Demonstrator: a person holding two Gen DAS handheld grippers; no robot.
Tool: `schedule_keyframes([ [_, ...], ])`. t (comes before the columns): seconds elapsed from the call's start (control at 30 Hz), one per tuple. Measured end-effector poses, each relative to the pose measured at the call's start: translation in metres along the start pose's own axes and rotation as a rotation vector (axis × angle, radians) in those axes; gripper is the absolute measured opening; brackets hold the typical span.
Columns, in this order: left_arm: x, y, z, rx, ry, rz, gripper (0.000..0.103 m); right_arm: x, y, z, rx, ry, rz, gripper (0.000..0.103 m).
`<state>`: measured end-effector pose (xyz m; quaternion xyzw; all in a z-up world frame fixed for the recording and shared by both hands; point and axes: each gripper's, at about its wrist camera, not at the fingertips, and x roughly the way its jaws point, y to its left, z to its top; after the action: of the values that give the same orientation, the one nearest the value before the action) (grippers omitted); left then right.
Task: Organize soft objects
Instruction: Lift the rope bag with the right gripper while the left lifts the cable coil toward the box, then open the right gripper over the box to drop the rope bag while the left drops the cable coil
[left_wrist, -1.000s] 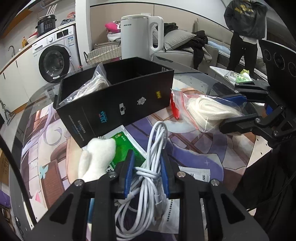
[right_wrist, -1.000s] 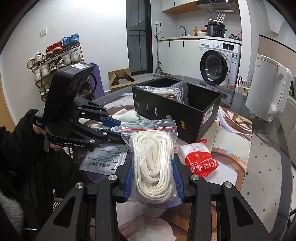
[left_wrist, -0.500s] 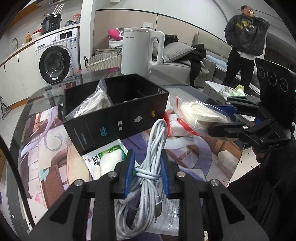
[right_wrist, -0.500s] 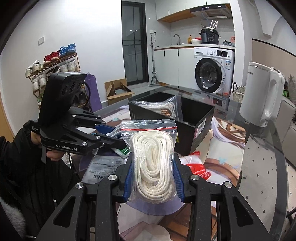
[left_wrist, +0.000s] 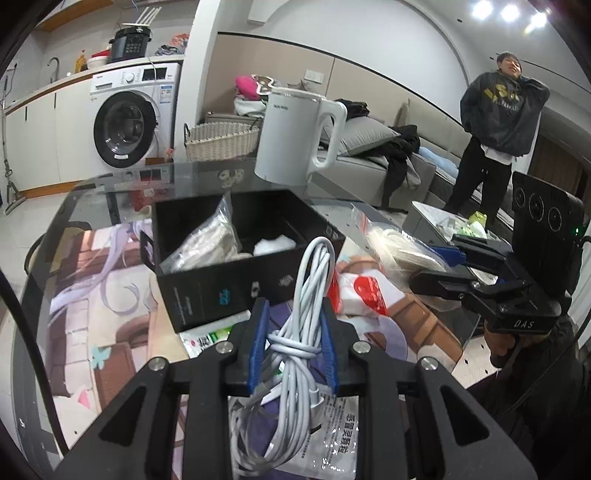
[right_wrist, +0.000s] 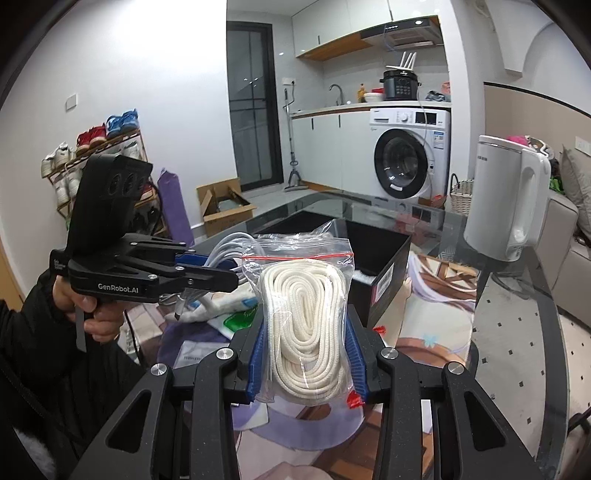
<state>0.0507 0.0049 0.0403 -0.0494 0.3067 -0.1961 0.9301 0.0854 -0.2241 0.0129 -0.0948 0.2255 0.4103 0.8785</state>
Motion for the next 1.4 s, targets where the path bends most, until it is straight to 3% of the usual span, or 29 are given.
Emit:
schedule_keyframes([
  [0.7, -0.005, 0.02, 0.065, 0.045, -0.119, 0.16, 0.025, 0.044, -0.003, 0.045, 0.088, 0.002, -0.174, 0.038],
  [1.4, 0.048, 0.036, 0.089, 0.07, -0.076, 0.117, 0.025, 0.112, -0.023, 0.068, 0.148, 0.079, -0.264, 0.038],
])
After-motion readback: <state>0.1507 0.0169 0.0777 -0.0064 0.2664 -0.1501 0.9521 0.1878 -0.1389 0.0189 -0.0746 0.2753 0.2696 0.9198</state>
